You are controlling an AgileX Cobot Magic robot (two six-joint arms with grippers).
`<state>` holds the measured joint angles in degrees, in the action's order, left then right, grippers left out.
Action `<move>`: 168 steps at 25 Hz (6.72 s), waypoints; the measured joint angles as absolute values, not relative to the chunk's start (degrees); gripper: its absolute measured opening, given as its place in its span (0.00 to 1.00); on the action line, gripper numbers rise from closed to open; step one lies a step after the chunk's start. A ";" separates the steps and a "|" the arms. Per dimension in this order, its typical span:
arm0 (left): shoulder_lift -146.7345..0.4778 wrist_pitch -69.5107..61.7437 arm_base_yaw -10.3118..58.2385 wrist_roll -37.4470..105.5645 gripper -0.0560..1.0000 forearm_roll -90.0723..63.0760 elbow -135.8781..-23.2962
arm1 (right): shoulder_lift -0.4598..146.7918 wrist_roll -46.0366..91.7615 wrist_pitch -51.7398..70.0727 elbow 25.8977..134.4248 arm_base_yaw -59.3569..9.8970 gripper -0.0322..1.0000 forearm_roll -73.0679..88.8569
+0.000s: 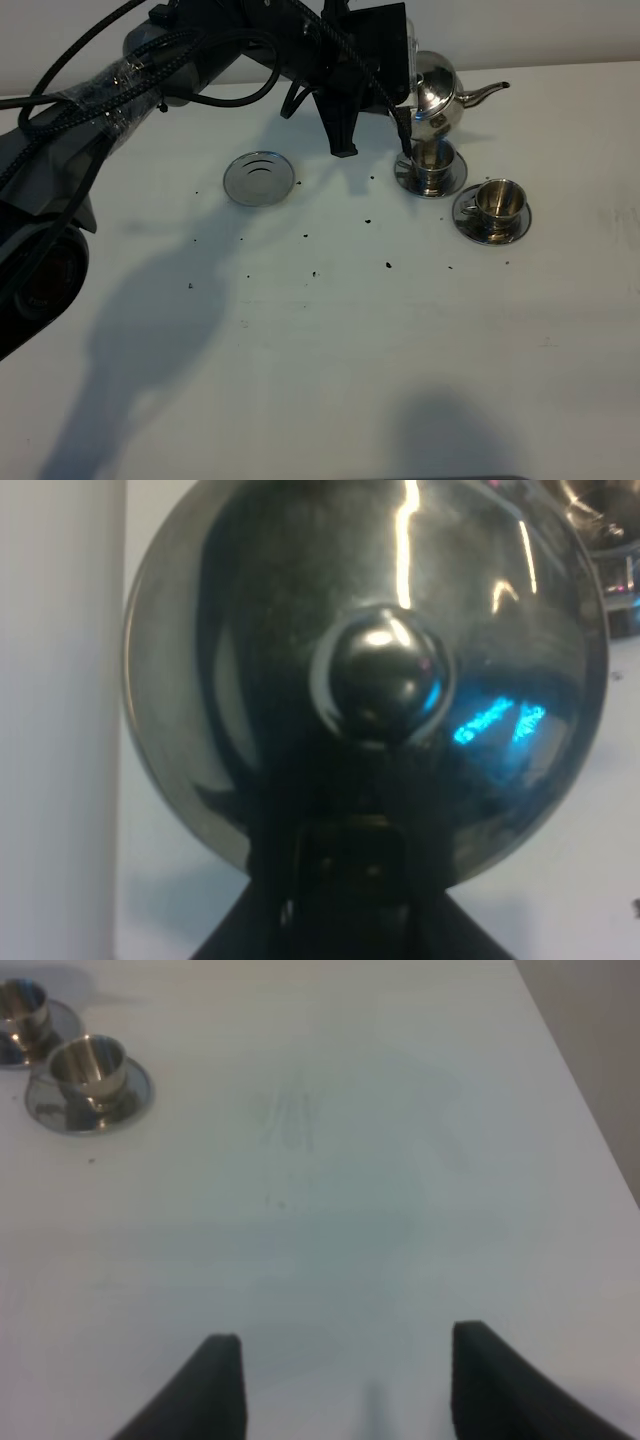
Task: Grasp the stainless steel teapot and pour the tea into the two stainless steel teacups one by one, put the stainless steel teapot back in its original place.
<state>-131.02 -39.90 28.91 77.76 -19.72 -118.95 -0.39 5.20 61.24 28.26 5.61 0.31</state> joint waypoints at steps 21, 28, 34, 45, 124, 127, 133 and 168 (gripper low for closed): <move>-131.31 -34.10 32.32 88.16 0.28 -10.81 -118.95 | -0.39 5.20 61.24 28.26 5.61 0.47 0.31; -131.74 -33.01 32.70 90.56 0.28 -9.76 -118.95 | -0.39 5.20 61.24 28.26 5.61 0.47 0.31; -132.45 -30.14 33.03 91.38 0.28 -7.93 -118.95 | -0.39 5.20 61.24 28.26 5.61 0.47 0.31; -134.02 -28.00 33.65 95.00 0.28 -3.69 -118.84 | -0.39 5.20 61.24 28.26 5.61 0.47 0.31; -135.55 -18.13 36.39 113.93 0.28 2.19 -118.84 | -0.39 5.20 61.24 28.26 5.61 0.47 0.31; -135.55 -17.66 36.39 113.93 0.28 2.19 -118.84 | -0.39 5.20 61.24 28.26 5.61 0.47 0.31; -135.55 -17.56 36.39 113.93 0.28 2.25 -118.84 | -0.39 5.20 61.24 28.26 5.61 0.47 0.31; -135.55 -16.04 36.39 113.87 0.28 3.16 -118.84 | -0.39 5.20 61.24 28.26 5.61 0.47 0.31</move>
<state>-135.55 -16.04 36.39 113.87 3.16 -118.84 -0.39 5.20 61.24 28.26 5.61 0.31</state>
